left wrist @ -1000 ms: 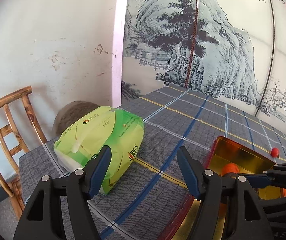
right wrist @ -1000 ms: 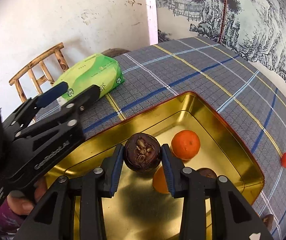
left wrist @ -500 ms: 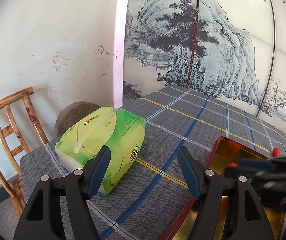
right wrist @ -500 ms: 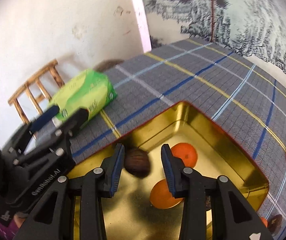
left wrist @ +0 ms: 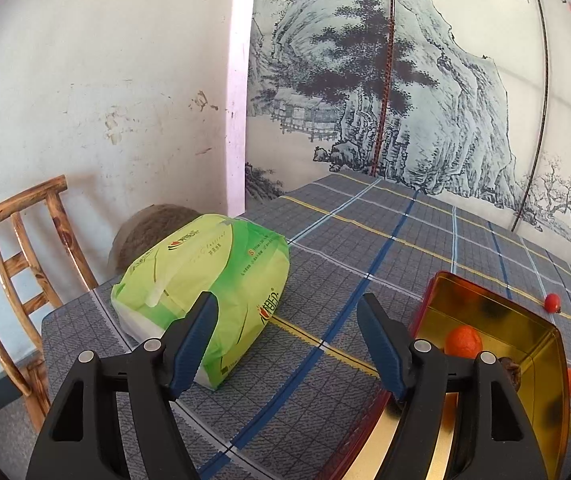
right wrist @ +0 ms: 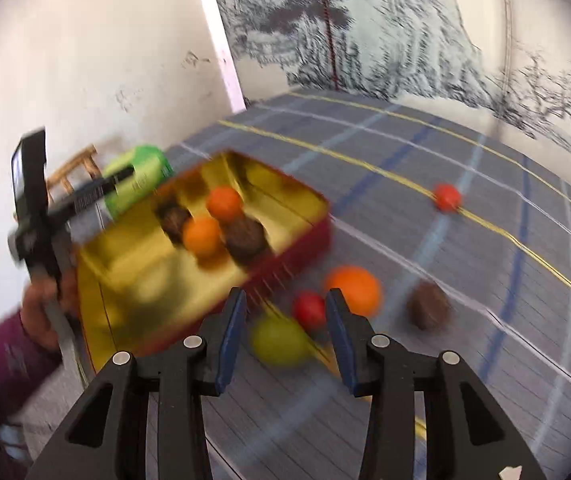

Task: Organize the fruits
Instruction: 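Reach the right gripper to the green lime and grasp it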

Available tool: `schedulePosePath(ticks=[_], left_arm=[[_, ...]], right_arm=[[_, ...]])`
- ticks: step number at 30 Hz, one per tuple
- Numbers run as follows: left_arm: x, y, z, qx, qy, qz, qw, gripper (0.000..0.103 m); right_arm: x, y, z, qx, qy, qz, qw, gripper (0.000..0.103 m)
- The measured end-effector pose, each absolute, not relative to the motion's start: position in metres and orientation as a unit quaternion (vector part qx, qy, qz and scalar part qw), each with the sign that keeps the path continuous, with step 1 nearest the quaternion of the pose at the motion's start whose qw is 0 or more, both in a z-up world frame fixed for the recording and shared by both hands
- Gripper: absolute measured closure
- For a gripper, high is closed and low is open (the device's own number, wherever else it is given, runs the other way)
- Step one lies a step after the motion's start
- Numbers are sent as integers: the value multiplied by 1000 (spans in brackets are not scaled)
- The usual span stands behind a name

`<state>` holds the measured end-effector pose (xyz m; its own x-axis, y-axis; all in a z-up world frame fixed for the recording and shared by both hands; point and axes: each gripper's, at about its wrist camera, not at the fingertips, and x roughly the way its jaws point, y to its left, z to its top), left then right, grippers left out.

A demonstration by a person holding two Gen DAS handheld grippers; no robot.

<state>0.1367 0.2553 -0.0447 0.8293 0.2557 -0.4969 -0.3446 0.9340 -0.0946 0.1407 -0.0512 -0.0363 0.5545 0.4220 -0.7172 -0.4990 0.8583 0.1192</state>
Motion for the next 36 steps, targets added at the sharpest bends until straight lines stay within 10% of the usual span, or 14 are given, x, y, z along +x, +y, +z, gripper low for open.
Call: schedulePosePath(ticks=[24, 36], left_arm=[[137, 256, -46, -68, 246, 168, 952, 27], [109, 221, -7, 6, 245, 92, 965, 27]], right_arm=[[146, -24, -84, -94, 421, 274, 860, 68], [101, -198, -55, -14, 387, 101, 917, 68]])
